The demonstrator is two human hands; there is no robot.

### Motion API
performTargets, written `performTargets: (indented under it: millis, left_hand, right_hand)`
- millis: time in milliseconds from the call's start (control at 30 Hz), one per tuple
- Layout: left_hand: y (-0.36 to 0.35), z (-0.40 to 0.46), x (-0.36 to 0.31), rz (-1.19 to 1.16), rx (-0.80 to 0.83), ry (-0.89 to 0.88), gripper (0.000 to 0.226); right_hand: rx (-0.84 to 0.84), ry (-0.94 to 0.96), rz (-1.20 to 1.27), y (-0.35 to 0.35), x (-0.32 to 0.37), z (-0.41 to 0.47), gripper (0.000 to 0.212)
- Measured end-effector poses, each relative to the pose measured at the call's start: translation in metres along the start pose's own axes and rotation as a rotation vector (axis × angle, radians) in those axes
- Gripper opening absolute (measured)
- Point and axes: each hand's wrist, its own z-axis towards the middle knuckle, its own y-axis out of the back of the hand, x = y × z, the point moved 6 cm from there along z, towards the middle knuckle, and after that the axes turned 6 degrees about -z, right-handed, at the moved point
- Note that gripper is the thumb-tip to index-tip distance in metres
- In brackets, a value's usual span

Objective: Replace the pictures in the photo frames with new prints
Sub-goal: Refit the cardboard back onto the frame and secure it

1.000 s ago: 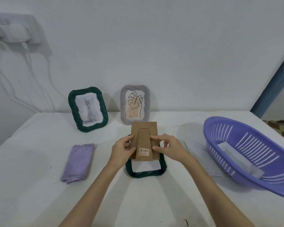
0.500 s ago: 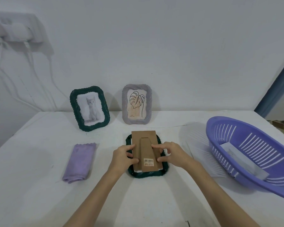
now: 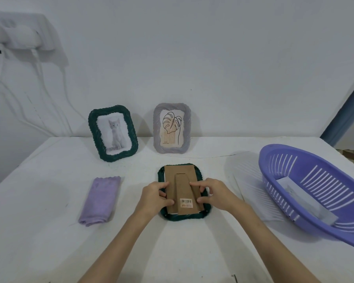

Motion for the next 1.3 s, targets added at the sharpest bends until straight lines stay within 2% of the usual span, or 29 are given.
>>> performTargets:
  millis: [400, 533, 700, 833, 1000, 1300]
  left_hand:
    - [-0.004, 0.006, 0.007, 0.318, 0.053, -0.050, 0.061]
    - [-0.003, 0.010, 0.011, 0.285, 0.052, -0.046, 0.062]
    - [0.002, 0.013, 0.011, 0.103, -0.031, -0.022, 0.054]
    - [-0.002, 0.015, 0.011, 0.055, 0.024, -0.028, 0.059]
    - [0.006, 0.020, 0.018, 0.103, 0.042, -0.047, 0.061]
    - [0.013, 0.029, 0.025, 0.245, 0.082, -0.074, 0.058]
  right_hand:
    - [0.029, -0.015, -0.089, -0.003, 0.005, 0.000, 0.048]
    - [-0.021, -0.025, -0.023, 0.000, 0.005, -0.003, 0.053]
    - [-0.265, -0.148, 0.174, 0.006, -0.002, -0.007, 0.044]
    - [-0.258, -0.196, 0.230, -0.002, -0.003, -0.005, 0.044]
    - [-0.258, -0.152, 0.194, -0.010, 0.006, 0.000, 0.046]
    - [-0.218, -0.083, 0.088, -0.021, 0.015, 0.003, 0.036]
